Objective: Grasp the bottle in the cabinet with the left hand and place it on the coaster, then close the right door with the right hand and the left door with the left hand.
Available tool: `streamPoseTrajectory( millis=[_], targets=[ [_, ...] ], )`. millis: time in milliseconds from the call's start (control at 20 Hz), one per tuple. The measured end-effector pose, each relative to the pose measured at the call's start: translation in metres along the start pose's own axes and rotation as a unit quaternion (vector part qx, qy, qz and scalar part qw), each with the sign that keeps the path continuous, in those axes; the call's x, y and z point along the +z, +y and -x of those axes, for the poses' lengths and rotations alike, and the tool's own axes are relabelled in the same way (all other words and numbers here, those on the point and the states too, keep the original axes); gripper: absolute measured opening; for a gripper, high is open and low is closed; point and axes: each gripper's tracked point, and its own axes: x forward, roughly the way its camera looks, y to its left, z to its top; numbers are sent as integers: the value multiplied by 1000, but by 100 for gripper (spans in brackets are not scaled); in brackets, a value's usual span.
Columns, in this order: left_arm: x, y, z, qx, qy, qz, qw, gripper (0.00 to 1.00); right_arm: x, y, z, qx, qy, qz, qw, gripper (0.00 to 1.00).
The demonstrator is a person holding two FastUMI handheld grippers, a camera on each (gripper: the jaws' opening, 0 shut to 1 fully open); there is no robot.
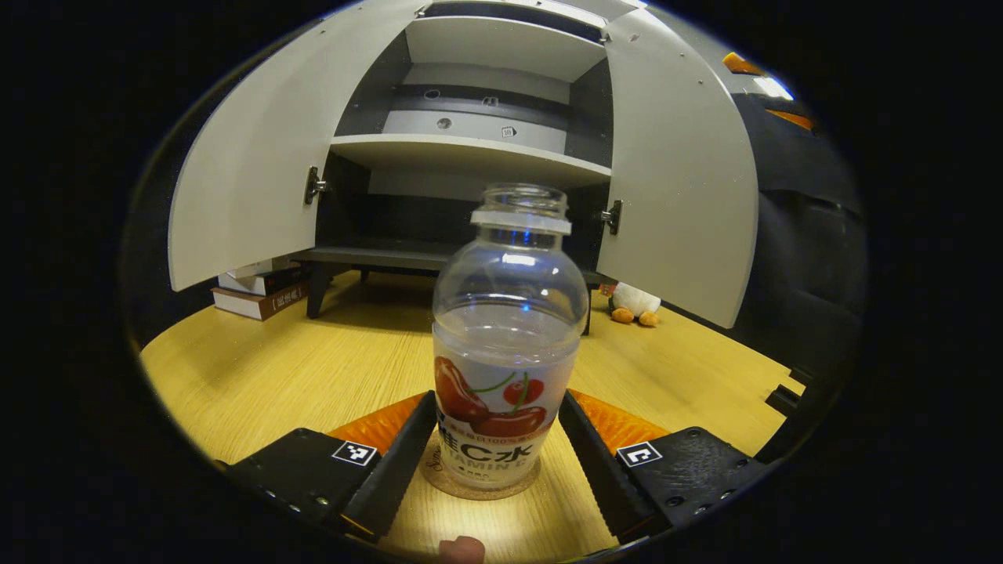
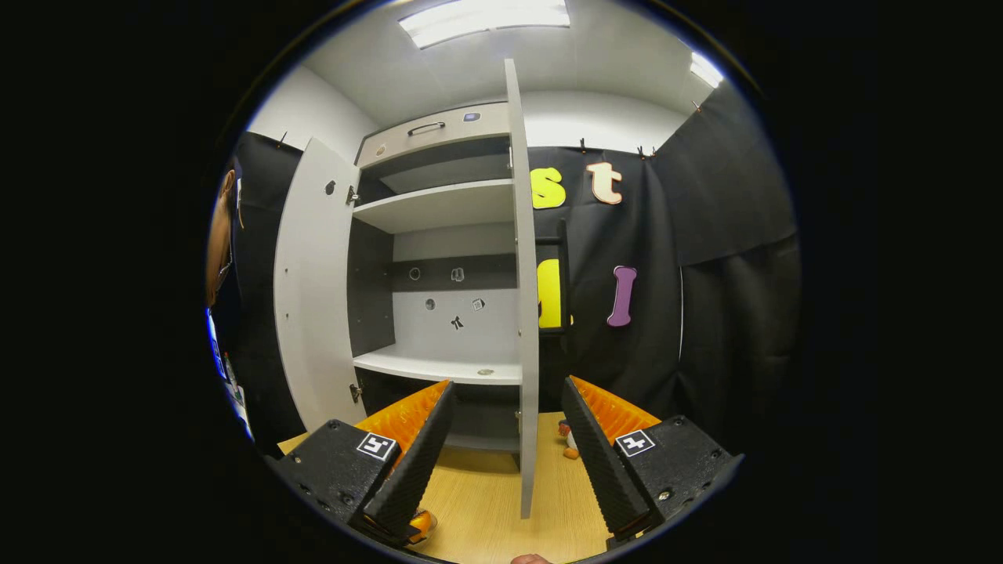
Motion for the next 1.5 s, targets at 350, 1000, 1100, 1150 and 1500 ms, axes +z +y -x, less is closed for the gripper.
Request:
streamPoseTrajectory(
  millis=[350,1000,1100,1150,1500],
  targets=[
    [37,2,23,7,-62,-31,998,95,-14,4,3,1,7,5,1000,84],
    [195,-7,95,-32,-169,-7,985,95,11,5,12,-7,-53,-5,999,84],
    [218,1,104,-25,-185,-2,982,99,14,6,13,-5,-68,-17,998,84],
    [228,4,107,-23,-197,-2,980,95,15,3,15,-10,-76,-19,997,84],
    [238,31,112,20,-180,-25,983,95,48,-38,22,-62,-132,-28,989,83]
  ],
)
